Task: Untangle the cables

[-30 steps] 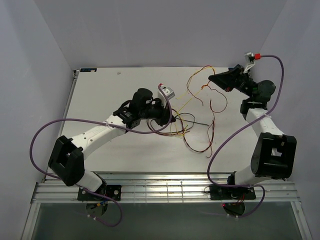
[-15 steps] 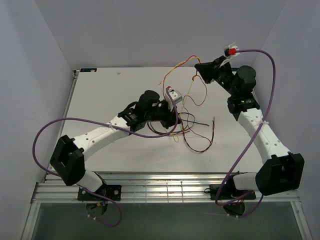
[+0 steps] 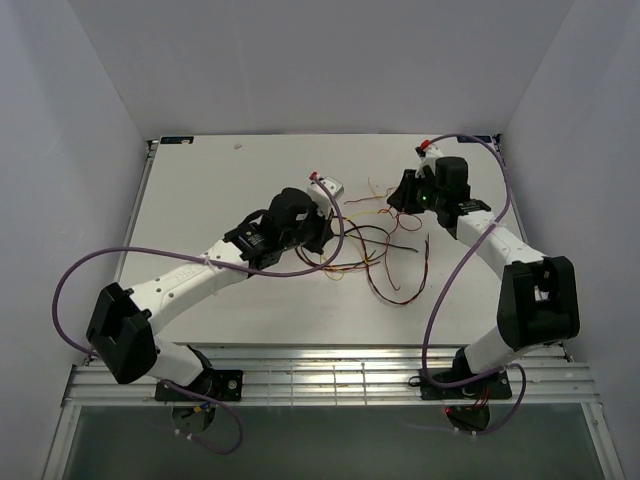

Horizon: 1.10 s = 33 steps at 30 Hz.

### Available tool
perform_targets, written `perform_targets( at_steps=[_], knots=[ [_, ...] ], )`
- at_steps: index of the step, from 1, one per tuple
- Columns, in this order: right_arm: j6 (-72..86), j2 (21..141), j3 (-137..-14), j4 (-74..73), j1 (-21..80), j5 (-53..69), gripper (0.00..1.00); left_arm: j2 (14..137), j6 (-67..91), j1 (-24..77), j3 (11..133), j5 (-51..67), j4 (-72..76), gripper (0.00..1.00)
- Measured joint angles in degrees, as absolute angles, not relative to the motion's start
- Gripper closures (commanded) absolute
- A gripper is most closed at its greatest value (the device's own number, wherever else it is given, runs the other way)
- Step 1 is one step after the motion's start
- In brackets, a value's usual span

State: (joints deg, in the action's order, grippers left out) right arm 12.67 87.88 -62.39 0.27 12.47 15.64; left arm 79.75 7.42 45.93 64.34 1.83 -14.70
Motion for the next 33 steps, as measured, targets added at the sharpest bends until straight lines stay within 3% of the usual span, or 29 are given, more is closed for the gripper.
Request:
perform_targets(
  at_steps=[1,4,12,14,20,33],
  knots=[
    [12.91,88.05,-60.77,0.43,12.32,16.95,0.63,80.09,7.75,45.93,64.34,0.54,-15.59,1.00],
    [12.25,88.29,-57.08,1.58,11.90,20.93,0.57,81.69,8.29,45.93,64.34,-2.50,-17.52,1.00],
    [2.63,84.53,-53.71,4.36,11.64,28.45,0.05,83.94,8.93,45.93,63.99,-4.54,-20.23,1.00],
    [-2.07,81.01,-51.99,4.60,11.64,29.71,0.10,83.94,8.91,45.93,63.96,-4.51,-20.23,1.00],
    [-15.53,74.67,-48.82,3.62,11.66,31.68,0.10,83.94,8.86,45.93,63.96,-3.81,-20.12,1.00],
    [-30.76,84.66,-51.64,-3.81,16.86,30.59,0.10,82.81,8.58,45.93,67.16,0.12,-20.12,1.00]
  ],
)
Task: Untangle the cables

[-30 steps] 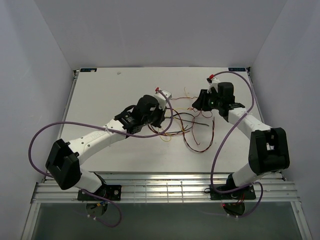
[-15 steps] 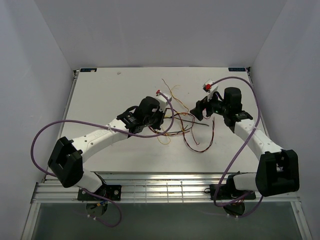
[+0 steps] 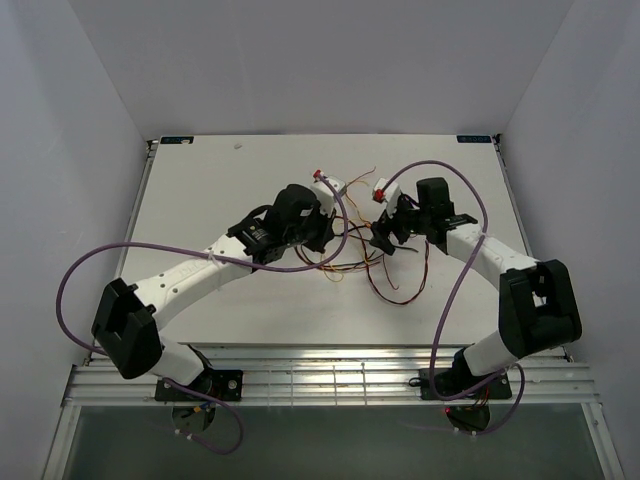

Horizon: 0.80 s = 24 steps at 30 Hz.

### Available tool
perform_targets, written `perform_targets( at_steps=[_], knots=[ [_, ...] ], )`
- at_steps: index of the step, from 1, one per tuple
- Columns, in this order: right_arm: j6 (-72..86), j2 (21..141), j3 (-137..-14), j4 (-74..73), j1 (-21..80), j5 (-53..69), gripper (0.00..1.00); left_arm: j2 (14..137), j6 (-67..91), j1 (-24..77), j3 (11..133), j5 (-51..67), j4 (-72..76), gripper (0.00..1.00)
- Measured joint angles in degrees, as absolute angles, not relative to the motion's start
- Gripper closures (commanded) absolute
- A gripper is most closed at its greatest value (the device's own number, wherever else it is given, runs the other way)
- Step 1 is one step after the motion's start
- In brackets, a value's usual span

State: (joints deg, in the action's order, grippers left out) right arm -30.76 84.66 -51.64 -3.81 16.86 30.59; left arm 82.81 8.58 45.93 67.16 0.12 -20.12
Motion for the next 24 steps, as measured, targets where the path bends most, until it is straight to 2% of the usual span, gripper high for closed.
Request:
perform_targets(
  at_steps=[12,17,19,24],
  knots=[
    [-36.82,91.79,-57.01,-3.79,19.64,21.71,0.08,80.66,6.90,45.93,68.77,-0.67,-20.05,1.00],
    [-39.53,95.29,-58.19,-2.96,19.70,20.71,0.00,80.64,6.02,45.93,69.36,-1.41,-20.16,1.00],
    [-40.99,96.31,-58.81,-2.92,19.73,20.75,0.04,80.64,5.76,45.93,69.54,-1.96,-20.21,1.00],
    [-44.58,99.22,-60.49,-0.91,20.03,22.33,0.02,80.64,4.82,45.93,70.26,-2.39,-20.67,1.00]
  ],
)
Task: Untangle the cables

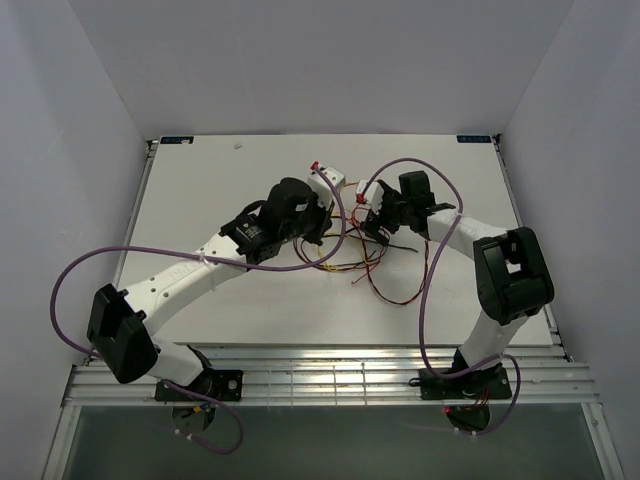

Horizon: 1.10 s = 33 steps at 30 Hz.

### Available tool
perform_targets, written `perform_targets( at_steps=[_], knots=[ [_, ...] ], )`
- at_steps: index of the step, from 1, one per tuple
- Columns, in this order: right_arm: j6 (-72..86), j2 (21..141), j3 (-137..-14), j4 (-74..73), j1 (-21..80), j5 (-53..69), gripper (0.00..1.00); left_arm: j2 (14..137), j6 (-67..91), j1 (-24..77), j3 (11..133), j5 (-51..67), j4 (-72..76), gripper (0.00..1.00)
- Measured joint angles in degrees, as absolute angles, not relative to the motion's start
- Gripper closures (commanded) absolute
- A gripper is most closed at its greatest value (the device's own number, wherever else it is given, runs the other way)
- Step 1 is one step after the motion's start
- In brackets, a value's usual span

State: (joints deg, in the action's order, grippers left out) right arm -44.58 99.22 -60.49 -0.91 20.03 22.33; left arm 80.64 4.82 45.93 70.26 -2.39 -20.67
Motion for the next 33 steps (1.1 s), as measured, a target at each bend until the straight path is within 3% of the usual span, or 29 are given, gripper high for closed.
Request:
perform_targets(
  at_steps=[10,23,26,27,30,33],
  knots=[
    [-48.64,99.81,-63.02,-1.19,20.16,31.75,0.02,80.97,4.08,45.91,71.85,-4.23,-22.48,1.00],
    [-42.50,102.28,-64.01,2.11,22.52,39.44,0.04,81.32,2.61,45.93,76.58,-4.71,-22.74,1.00],
    [-39.68,103.22,-64.18,4.62,23.18,39.03,0.16,81.32,2.37,45.93,76.95,-4.71,-22.72,1.00],
    [-38.89,103.88,-64.71,5.23,23.35,38.74,0.34,81.32,2.33,45.93,76.99,-4.71,-22.76,1.00],
    [-36.91,105.45,-65.58,6.85,23.53,37.85,0.73,81.32,2.15,45.91,76.99,-4.75,-22.94,1.00],
    [-35.46,105.86,-65.58,7.60,23.53,36.77,0.85,81.32,1.91,45.93,76.99,-5.48,-23.35,1.00]
  ],
)
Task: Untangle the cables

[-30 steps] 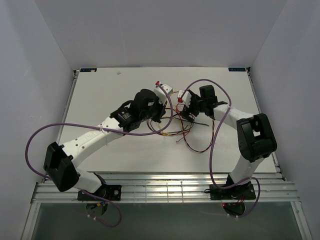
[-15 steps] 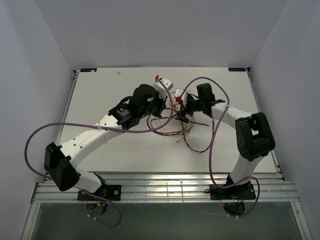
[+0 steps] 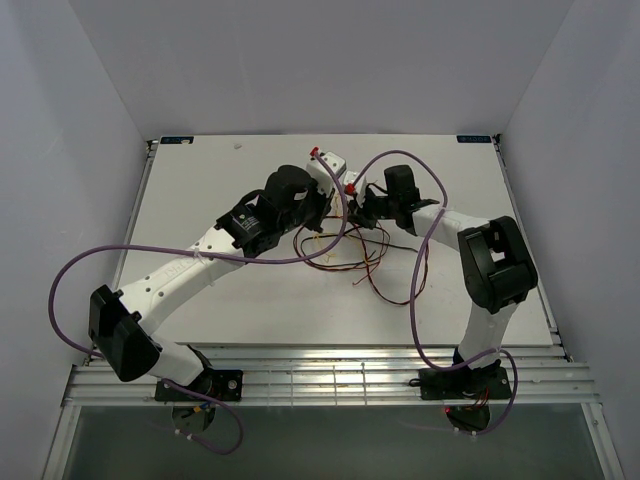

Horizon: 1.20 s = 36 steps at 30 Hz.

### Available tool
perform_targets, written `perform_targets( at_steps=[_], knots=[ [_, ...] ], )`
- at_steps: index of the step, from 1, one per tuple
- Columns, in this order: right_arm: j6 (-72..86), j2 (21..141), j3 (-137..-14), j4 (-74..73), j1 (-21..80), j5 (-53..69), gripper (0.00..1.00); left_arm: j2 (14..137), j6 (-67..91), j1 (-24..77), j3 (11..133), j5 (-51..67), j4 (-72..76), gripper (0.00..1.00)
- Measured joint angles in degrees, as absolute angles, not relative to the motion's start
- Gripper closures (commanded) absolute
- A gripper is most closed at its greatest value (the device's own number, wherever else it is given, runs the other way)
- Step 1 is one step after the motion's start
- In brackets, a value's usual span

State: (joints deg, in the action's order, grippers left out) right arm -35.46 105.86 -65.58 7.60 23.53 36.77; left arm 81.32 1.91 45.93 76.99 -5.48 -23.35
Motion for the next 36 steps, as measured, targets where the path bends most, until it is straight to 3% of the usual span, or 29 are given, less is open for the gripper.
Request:
perform_targets(
  at_steps=[2,4,8,10,11,17,18,23,31,36],
  knots=[
    [-34.98,105.82,-65.58,7.88,23.53,35.57,0.85,81.32,1.89,45.93,76.99,-6.94,-23.53,1.00],
    [-35.07,105.78,-65.56,7.77,23.53,33.80,0.92,81.32,1.91,45.91,76.99,-8.60,-23.57,1.00],
    [-35.62,104.57,-64.71,7.35,23.53,30.79,0.92,81.32,1.85,45.82,76.99,-11.57,-23.55,1.00],
    [-36.03,103.79,-64.47,6.85,23.53,30.06,0.79,81.32,1.63,45.50,76.99,-12.32,-23.51,1.00],
    [-36.32,103.39,-64.40,6.55,23.53,29.91,0.78,81.32,1.45,45.41,76.99,-12.69,-23.44,1.00],
    [-38.24,102.69,-64.31,4.40,23.53,31.77,0.83,81.30,0.82,44.88,76.99,-11.86,-22.83,1.00],
    [-38.59,102.69,-64.38,3.46,23.53,32.71,0.92,81.32,0.80,44.84,76.99,-11.07,-22.65,1.00],
    [-39.00,102.74,-65.91,0.78,23.53,35.66,0.92,81.32,0.60,44.82,76.99,-8.34,-22.26,1.00],
    [-23.97,103.94,-68.55,4.14,22.15,13.74,0.92,81.32,2.50,44.40,77.10,-16.14,-22.68,1.00],
    [-8.45,102.15,-65.25,9.32,9.67,8.88,0.92,81.32,7.07,37.43,78.24,-18.55,-23.83,1.00]
  ],
)
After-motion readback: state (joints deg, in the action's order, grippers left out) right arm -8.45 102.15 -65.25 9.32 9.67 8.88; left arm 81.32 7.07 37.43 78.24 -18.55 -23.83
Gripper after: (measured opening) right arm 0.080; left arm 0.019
